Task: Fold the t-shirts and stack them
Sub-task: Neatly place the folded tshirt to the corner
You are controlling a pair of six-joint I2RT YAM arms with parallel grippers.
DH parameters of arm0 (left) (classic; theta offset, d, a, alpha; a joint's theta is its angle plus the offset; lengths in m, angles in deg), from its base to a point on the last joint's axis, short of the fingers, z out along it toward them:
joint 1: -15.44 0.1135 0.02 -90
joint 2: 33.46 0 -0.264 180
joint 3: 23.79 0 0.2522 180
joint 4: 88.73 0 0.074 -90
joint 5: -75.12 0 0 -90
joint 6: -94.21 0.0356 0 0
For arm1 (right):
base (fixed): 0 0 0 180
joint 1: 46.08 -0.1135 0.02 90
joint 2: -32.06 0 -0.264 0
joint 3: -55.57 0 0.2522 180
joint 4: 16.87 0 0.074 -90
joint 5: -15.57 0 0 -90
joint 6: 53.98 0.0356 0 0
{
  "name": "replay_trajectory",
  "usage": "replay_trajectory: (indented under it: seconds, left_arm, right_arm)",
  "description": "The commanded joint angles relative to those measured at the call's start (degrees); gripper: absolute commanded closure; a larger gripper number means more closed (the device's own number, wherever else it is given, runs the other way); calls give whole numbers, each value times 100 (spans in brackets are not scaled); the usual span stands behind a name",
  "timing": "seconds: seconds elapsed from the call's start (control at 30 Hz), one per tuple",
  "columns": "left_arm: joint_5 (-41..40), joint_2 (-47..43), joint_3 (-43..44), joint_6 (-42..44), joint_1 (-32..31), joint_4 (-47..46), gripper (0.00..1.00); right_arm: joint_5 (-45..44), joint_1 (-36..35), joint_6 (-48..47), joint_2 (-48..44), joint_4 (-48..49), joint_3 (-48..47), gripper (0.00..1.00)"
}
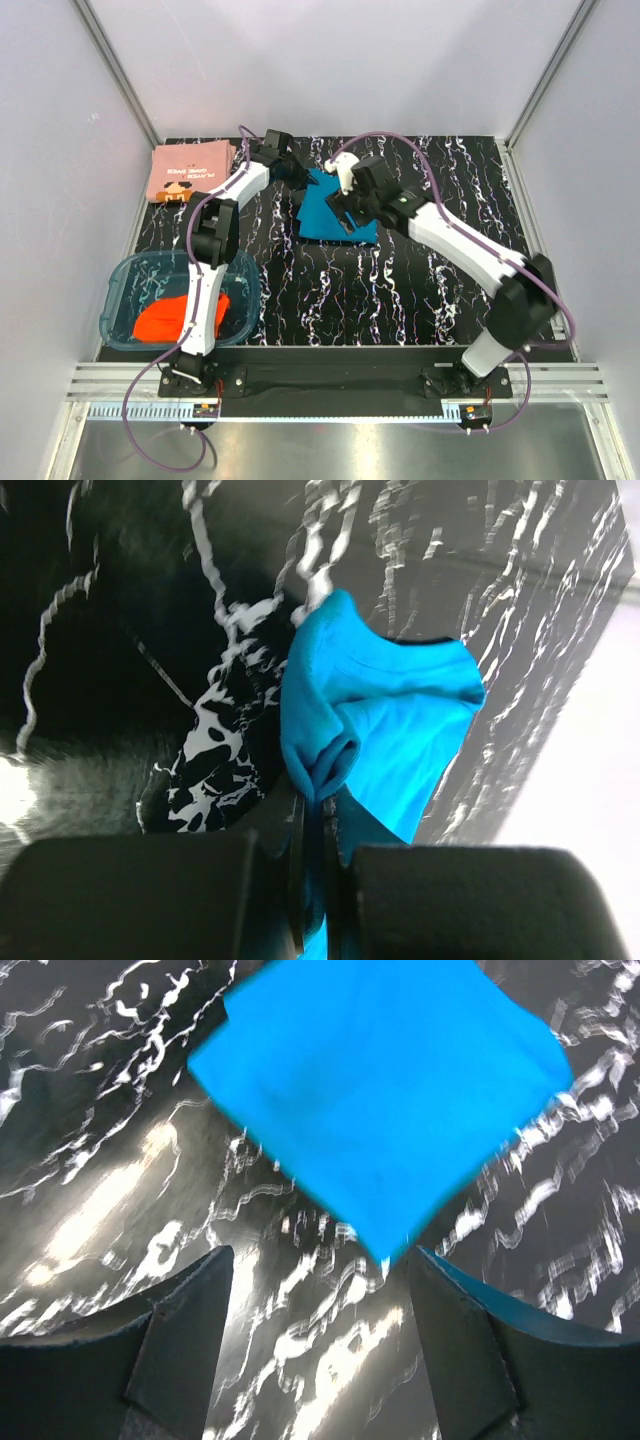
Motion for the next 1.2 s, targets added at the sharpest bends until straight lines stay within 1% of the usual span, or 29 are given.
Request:
replay_trajectory:
  seconds: [0.0, 0.03, 0.1, 0.13, 0.2, 0.23, 0.27, 0.3, 0.37, 0.43, 0.5, 0.53, 0.63, 0.8, 0.83, 1.17]
  left_arm:
    - [-401, -441, 452, 1334, 89, 531, 100]
    - [-384, -511, 487, 1666, 115, 671, 100]
    - [-297, -635, 383, 1976, 220, 681, 100]
    - [-331, -800, 313, 2316, 256, 759, 100]
    - [-690, -1047, -12, 2722, 317, 795, 100]
    - [-883, -1309, -135, 3151, 317, 804, 100]
    - [-1242, -1434, -310, 3355, 335, 804, 100]
    - [-1376, -1522, -373, 3531, 361, 795, 100]
    - [-1579, -1689, -374, 3945, 492, 883, 100]
    - [-1641, -1699, -137, 4339, 581, 1162, 100]
    - [-2044, -1690, 169, 4656, 643, 1392, 100]
    - [-2393, -1699, 250, 4954, 651, 1576, 100]
    - [-2800, -1742, 338, 5385, 704, 1683, 100]
    - [-3292, -1795, 391, 5799, 897, 1473, 100]
    - [-3502, -1787, 443, 5870, 898, 1429, 100]
    - [-4076, -1681, 804, 6591, 1064, 787, 100]
  right_arm:
    - [-247, 14, 681, -990, -665, 238, 23]
    - [-186, 23, 848, -1331, -701, 500, 22]
    - [-159, 14, 972, -1667, -754, 748, 22]
    - [-132, 14, 1016, -1956, -754, 862, 21]
    - [-141, 14, 1069, -2230, -745, 1170, 21]
    - [-193, 14, 1061, -2431, -745, 1258, 21]
    - [-220, 14, 1034, -2520, -754, 1380, 21]
    - [-246, 14, 1008, -2591, -806, 1425, 21]
    - [-290, 14, 938, -2749, -824, 1522, 20]
    - [-325, 14, 894, -2863, -824, 1592, 20]
    - [-334, 14, 858, -2925, -781, 1698, 19]
    - [-326, 14, 850, -2951, -763, 1750, 18]
    - [-264, 14, 841, -2952, -719, 1786, 18]
    - [-238, 14, 823, -2820, -666, 1760, 18]
    - [-220, 14, 823, -2811, -684, 1734, 18]
    - [-123, 14, 797, -2741, -736, 1751, 17]
